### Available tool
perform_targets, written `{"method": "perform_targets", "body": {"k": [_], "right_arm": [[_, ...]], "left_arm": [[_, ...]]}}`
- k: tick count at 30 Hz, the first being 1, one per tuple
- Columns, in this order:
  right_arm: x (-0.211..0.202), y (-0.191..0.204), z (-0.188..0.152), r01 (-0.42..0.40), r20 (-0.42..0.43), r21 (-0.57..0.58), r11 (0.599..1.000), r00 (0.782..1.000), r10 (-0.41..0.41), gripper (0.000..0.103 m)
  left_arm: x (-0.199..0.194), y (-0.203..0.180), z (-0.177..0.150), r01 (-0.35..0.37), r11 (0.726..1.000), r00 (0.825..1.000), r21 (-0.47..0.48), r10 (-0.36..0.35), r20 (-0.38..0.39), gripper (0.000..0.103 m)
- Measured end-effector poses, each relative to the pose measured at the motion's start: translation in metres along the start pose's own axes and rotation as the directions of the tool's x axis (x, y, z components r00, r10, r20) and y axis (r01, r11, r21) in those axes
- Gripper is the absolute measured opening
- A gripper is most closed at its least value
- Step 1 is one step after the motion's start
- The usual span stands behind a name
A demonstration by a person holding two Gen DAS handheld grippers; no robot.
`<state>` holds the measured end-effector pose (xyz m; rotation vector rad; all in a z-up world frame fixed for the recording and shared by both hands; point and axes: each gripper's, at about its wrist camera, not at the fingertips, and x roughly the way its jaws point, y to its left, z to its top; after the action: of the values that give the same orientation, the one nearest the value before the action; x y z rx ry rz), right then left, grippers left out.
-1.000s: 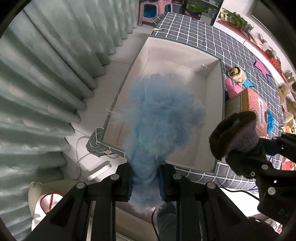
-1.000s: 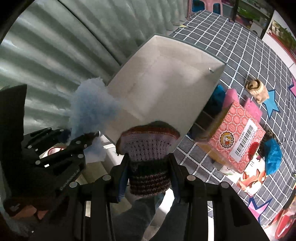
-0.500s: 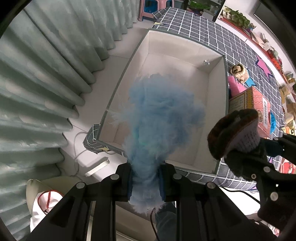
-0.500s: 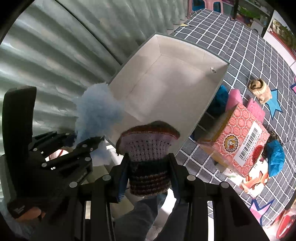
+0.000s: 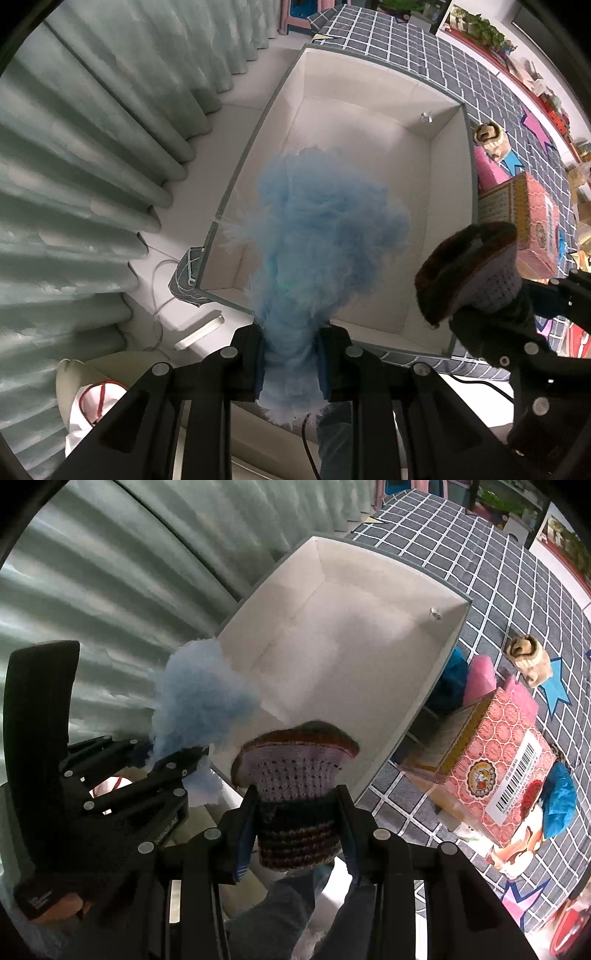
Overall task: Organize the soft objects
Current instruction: 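Carry the fluffy toy and striped knit item with both tools over the white box, then lower both items into the white box and open both tools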
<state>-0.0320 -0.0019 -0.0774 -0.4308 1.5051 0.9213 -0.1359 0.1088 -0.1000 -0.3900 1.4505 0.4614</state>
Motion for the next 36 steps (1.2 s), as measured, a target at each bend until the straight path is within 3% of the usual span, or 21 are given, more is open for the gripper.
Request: {"method": "perform_targets", "body": {"k": [30, 33, 36], "right_arm": [[0.01, -0.003, 0.009, -0.023, -0.033, 0.007, 1.0, 0.999, 0.023, 0.041], [0.011, -0.004, 0.011, -0.026, -0.033, 0.012, 1.0, 0.999, 0.027, 0.041], [0.011, -0.004, 0.012, -0.039, -0.026, 0.006, 0.999, 0.999, 0.039, 0.043]], "left_arm": [[0.007, 0.003, 0.003, -0.015, 1.0, 1.0, 0.02, 0.015, -0.003, 0.025], [0.006, 0.002, 0.003, -0.014, 1.0, 1.0, 0.027, 0.014, 0.011, 0.027], [0.005, 0.001, 0.004, -0.016, 0.999, 1.0, 0.032, 0.015, 0.023, 0.036]]}}
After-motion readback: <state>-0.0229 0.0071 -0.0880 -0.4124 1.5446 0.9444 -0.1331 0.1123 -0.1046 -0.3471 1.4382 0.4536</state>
